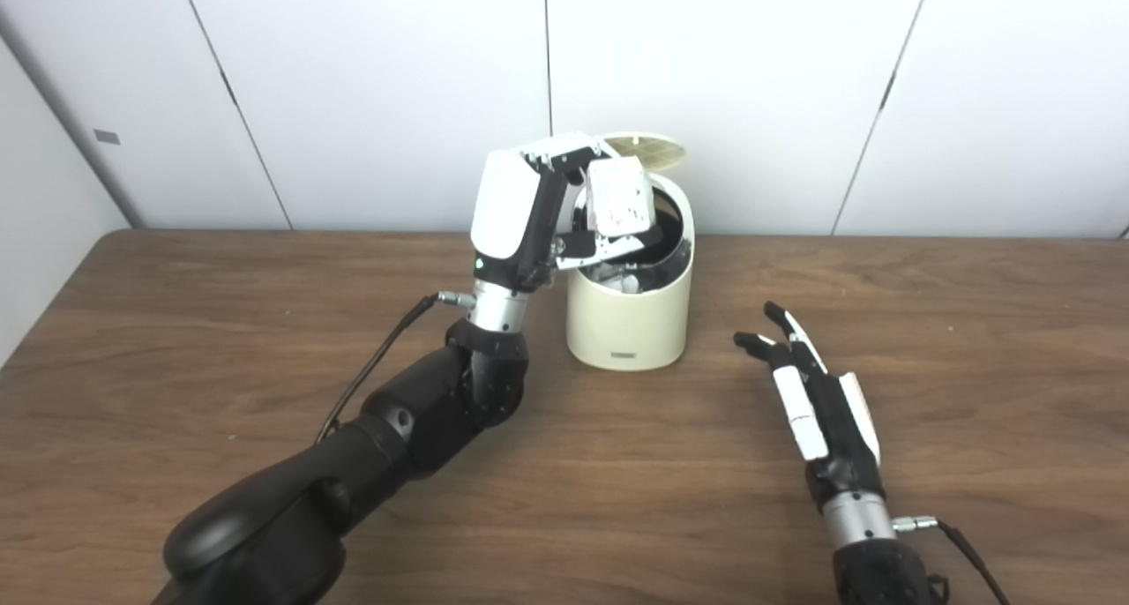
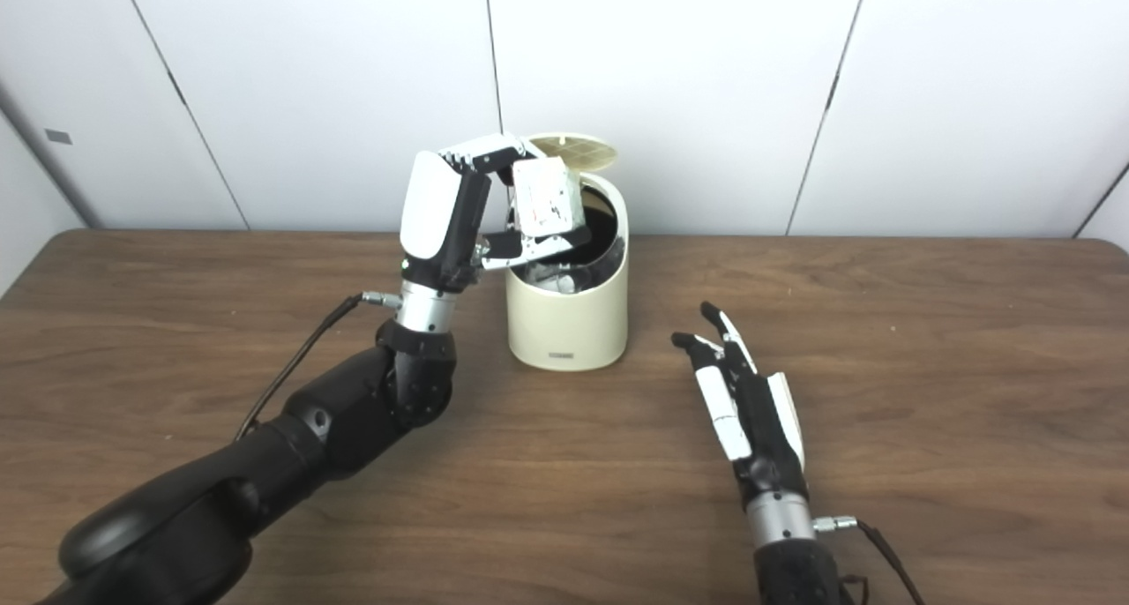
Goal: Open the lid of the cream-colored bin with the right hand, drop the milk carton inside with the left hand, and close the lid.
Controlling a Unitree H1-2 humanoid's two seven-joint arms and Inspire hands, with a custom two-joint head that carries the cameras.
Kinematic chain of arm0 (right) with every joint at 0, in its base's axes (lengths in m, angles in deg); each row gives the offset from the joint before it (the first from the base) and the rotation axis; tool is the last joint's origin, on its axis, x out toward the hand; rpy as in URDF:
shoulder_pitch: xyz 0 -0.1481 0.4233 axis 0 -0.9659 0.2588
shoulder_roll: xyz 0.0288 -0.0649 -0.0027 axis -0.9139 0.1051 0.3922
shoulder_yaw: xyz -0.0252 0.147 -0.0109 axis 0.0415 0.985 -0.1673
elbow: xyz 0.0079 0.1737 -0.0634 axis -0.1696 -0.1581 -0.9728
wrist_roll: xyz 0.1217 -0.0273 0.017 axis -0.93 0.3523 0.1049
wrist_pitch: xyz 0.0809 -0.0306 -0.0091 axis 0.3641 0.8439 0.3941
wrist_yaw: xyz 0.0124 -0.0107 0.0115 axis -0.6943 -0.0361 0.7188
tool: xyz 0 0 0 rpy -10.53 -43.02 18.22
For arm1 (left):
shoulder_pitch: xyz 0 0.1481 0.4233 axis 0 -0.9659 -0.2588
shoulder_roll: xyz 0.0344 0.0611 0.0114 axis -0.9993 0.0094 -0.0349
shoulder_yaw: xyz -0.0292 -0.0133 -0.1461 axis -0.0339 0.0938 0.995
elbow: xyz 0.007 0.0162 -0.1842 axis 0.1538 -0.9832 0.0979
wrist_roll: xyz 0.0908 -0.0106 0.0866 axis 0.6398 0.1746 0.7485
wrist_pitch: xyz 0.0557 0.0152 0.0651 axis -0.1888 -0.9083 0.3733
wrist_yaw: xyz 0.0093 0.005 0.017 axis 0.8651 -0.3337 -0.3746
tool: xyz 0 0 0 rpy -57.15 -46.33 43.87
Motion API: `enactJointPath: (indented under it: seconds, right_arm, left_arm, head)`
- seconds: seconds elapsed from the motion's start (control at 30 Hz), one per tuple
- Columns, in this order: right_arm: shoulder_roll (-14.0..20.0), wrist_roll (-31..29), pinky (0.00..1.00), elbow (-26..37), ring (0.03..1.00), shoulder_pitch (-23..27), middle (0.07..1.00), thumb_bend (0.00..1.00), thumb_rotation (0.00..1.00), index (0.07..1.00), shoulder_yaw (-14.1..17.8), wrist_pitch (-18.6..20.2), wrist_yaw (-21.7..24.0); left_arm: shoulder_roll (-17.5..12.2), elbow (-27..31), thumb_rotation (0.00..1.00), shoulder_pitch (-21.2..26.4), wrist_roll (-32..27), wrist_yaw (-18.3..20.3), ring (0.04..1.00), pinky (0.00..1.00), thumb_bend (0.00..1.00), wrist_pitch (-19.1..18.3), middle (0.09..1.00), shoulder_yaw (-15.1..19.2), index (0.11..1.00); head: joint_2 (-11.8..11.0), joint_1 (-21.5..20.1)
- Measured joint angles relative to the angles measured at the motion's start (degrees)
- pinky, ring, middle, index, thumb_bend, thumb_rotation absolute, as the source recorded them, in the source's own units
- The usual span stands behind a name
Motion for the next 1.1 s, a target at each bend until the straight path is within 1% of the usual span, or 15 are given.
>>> enactJointPath:
  seconds: [0.13, 0.2, 0.3, 0.43, 0.53, 0.6, 0.7, 0.73, 0.87, 1.1]
  right_arm:
    - [0.0, -1.3, 0.94, 0.0, 0.819, -0.1, 0.777, 0.55, 1.0, 0.948, 0.3, -0.1, 0.3]
    - [0.0, -1.4, 0.93, 0.0, 0.818, -0.1, 0.777, 0.55, 1.0, 0.946, 0.3, -0.1, 0.3]
    - [0.1, -1.3, 0.9, 0.0, 0.806, -0.2, 0.781, 0.56, 1.0, 0.945, 0.3, -0.2, 0.3]
    - [0.3, -1.3, 0.91, 0.0, 0.805, -0.2, 0.768, 0.56, 1.0, 0.94, 0.4, -0.3, 0.3]
    - [0.3, -1.4, 0.89, -0.1, 0.799, -0.2, 0.766, 0.55, 1.0, 0.941, 0.4, -0.4, 0.2]
    - [0.3, -1.4, 0.91, -0.1, 0.811, -0.3, 0.766, 0.56, 1.0, 0.942, 0.4, -0.4, 0.2]
    - [0.4, -1.4, 0.91, -0.2, 0.809, -0.3, 0.762, 0.56, 1.0, 0.941, 0.5, -0.8, 0.2]
    - [0.5, -1.4, 0.93, -0.3, 0.813, -0.3, 0.758, 0.55, 1.0, 0.94, 0.5, -0.9, 0.2]
    - [0.4, -1.5, 0.94, -0.3, 0.813, -0.3, 0.749, 0.54, 1.0, 0.938, 0.6, -1.2, 0.2]
    - [0.4, -1.3, 0.91, -0.6, 0.836, -0.3, 0.752, 0.53, 1.0, 0.93, 0.6, -1.5, -0.1]
  left_arm:
    - [1.0, -1.2, 0.0, -0.1, -1.4, 2.2, 0.457, 0.38, 0.48, 0.0, 0.518, 1.4, 0.461]
    - [1.8, -1.9, 0.0, -0.3, -2.0, 3.4, 0.457, 0.38, 0.48, 0.0, 0.518, 2.6, 0.463]
    - [2.4, -1.9, 0.0, -0.7, -2.3, 4.2, 0.456, 0.38, 0.48, 0.0, 0.519, 3.6, 0.46]
    - [2.7, -1.5, 0.0, -1.4, -2.3, 6.0, 0.45, 0.37, 0.48, 0.0, 0.52, 5.5, 0.461]
    - [2.8, -1.1, 0.0, -1.6, -2.2, 7.0, 0.448, 0.37, 0.48, 0.0, 0.522, 6.3, 0.462]
    - [2.8, -0.5, 0.0, -1.8, -2.1, 7.5, 0.448, 0.37, 0.48, 0.0, 0.519, 6.6, 0.463]
    - [2.7, 0.1, 0.0, -2.3, -1.9, 7.5, 0.448, 0.37, 0.48, 0.0, 0.515, 6.6, 0.466]
    - [2.7, 0.2, 0.0, -2.4, -1.7, 7.3, 0.45, 0.37, 0.48, 0.0, 0.512, 6.6, 0.466]
    - [2.4, 0.2, 0.0, -2.5, -0.6, 6.6, 0.452, 0.37, 0.48, 0.0, 0.503, 6.3, 0.469]
    - [2.1, 0.2, 0.0, -2.7, 0.8, 5.1, 0.451, 0.36, 0.48, 0.0, 0.496, 5.7, 0.478]
  head:
    - [0.0, 0.3]
    - [0.2, 0.1]
    - [0.2, 0.1]
    - [0.6, 0.3]
    - [0.6, 0.4]
    - [0.4, 0.6]
    - [0.4, 0.8]
    - [0.3, 1.0]
    - [0.2, 0.9]
    - [-0.4, 0.5]
